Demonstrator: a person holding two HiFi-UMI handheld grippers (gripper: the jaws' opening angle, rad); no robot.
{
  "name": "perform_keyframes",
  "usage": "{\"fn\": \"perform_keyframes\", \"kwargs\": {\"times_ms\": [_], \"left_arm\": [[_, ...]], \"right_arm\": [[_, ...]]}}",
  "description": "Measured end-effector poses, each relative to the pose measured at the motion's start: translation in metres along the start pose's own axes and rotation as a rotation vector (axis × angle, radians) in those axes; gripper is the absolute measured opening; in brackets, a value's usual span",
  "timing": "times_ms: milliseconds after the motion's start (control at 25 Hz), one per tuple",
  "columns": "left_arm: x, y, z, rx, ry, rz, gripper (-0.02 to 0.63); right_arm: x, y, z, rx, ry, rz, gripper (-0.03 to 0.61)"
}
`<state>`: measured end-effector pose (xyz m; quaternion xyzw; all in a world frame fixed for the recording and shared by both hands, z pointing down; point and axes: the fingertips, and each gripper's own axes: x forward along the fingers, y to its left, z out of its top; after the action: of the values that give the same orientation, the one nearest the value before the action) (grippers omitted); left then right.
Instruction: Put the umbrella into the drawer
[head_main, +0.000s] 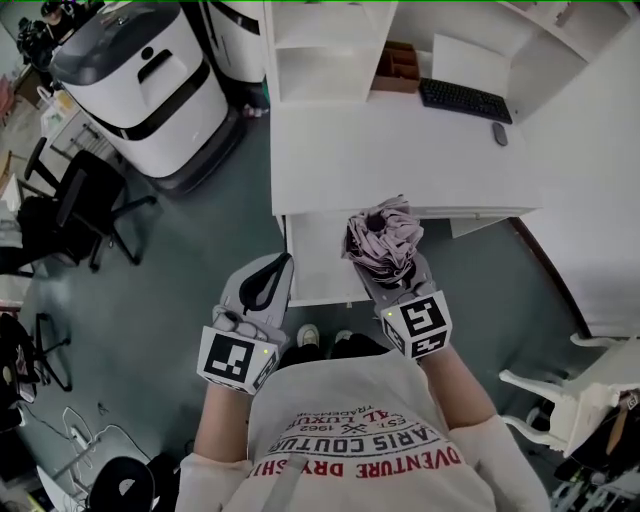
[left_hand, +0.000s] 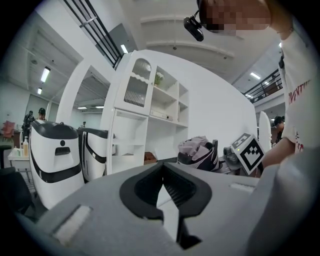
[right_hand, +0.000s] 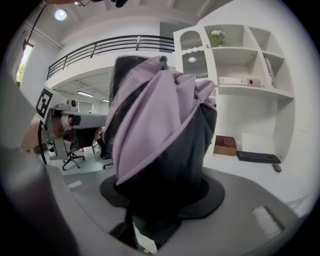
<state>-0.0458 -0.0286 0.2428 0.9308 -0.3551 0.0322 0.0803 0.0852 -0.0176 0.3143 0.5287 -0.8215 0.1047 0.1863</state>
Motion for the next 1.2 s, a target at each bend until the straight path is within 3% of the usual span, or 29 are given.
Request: {"fn": "perform_keyframes", "kwargs": {"times_ms": [280,520,680,1000,1200], "left_arm": [[0.029,0.013,-0.038,-0.058,0.02,0.041,0.005],[0.045,0.026,-0.082,-0.112,0.03,0.096,0.004],[0.05,0.035,-0.126,-0.163,0.088,0.144,0.005],[0.052,0.059,-0.183,-0.222,0.114,0.191,0.005],[0.055,0.076,-0.205,-0.207,0.131,0.204,0.005]], "right_arm": [[0.043,-0.015,-0.051,-0.057,0.128,0.131,0.21],[0.083,-0.015,-0.122,-0.124,0.294,0.264,0.21],[0.108,-0.002,-0.175,-0.143,0.41,0.388,0.212],[0.153,0.005,-0.269,-0.196,0.613,0.472,0.212],[0.175,0.014,-0.317,-0.231,0.705,0.529,0.213]]}}
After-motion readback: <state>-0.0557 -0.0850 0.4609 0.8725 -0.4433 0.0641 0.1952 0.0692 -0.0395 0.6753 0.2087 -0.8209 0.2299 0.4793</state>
